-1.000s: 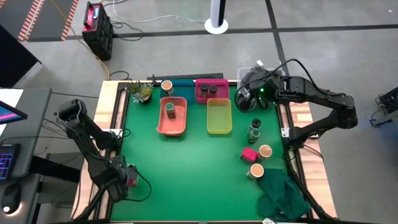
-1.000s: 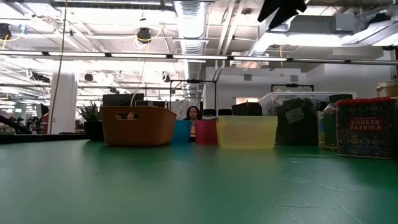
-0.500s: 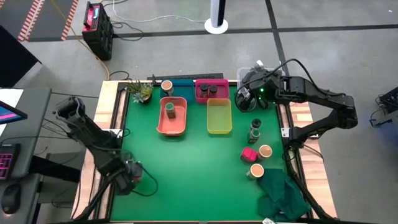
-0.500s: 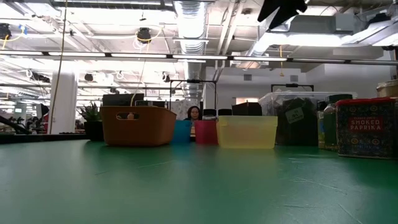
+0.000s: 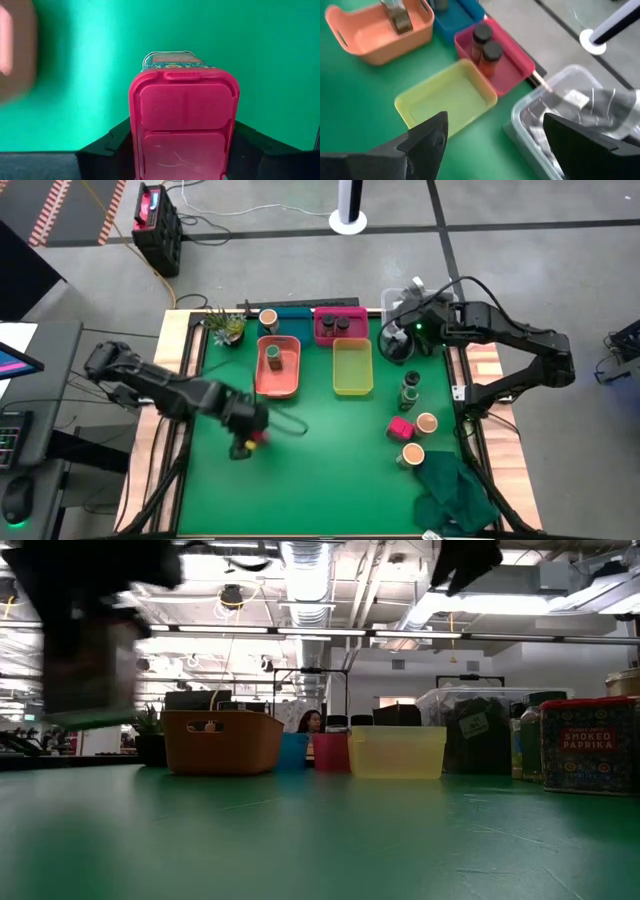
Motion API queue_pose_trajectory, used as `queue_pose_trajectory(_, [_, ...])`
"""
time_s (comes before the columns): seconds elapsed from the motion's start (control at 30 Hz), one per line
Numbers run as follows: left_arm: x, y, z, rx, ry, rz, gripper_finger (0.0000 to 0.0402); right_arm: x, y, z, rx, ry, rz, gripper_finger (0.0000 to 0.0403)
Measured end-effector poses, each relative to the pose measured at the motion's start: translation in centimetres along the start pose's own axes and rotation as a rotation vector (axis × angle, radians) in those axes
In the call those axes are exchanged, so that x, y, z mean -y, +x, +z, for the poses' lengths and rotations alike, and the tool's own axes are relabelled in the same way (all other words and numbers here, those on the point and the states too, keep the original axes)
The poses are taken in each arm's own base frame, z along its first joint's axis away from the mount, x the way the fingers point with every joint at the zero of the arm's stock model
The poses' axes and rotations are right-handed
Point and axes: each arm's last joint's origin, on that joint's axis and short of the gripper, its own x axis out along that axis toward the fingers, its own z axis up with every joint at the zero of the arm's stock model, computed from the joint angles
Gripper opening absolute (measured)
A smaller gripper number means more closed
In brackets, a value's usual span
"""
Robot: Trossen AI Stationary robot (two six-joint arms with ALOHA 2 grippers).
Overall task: Sort spices by type
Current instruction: Put the left red seasoning can into the yellow bin
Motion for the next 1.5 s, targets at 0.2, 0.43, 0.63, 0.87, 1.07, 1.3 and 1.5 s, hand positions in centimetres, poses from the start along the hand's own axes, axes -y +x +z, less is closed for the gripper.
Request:
queue_pose_trajectory(0.2, [-3.4,-0.3,5.9,0.038,-0.024,-0.021,0.0209,0.3,-0.3,-0.8,-0.07,0.003,-0.018,0.0352])
queue_pose_trajectory(0.43, [-7.3,-0.3,13.1,0.042,-0.001,0.028,0.0211,0.8,-0.3,-2.2,-0.234,0.033,-0.025,0.0352])
queue_pose_trajectory(0.63, [-11.6,-1.0,16.7,0.098,-0.025,0.068,0.0211,1.4,-1.8,-2.8,-0.199,0.095,-0.01,0.0352])
queue_pose_trajectory(0.87, [-16.4,-2.5,19.1,0.247,-0.052,0.052,0.0212,2.3,-2.7,-4.7,-0.174,0.19,-0.008,0.0352])
queue_pose_trajectory(1.07, [-19.5,-2.8,20.6,0.443,-0.088,0.077,0.0212,1.8,-1.5,-6.2,-0.155,0.271,0.014,0.0352])
queue_pose_trajectory(1.3, [-20.8,-1.1,22.6,0.471,-0.109,0.073,0.0212,1.0,-0.1,-6.1,-0.143,0.302,0.024,0.0352])
queue_pose_trajectory(1.5, [-21.8,1.1,24.9,0.447,-0.053,0.093,0.0212,0.9,0.3,-6.0,-0.152,0.307,0.016,0.0352])
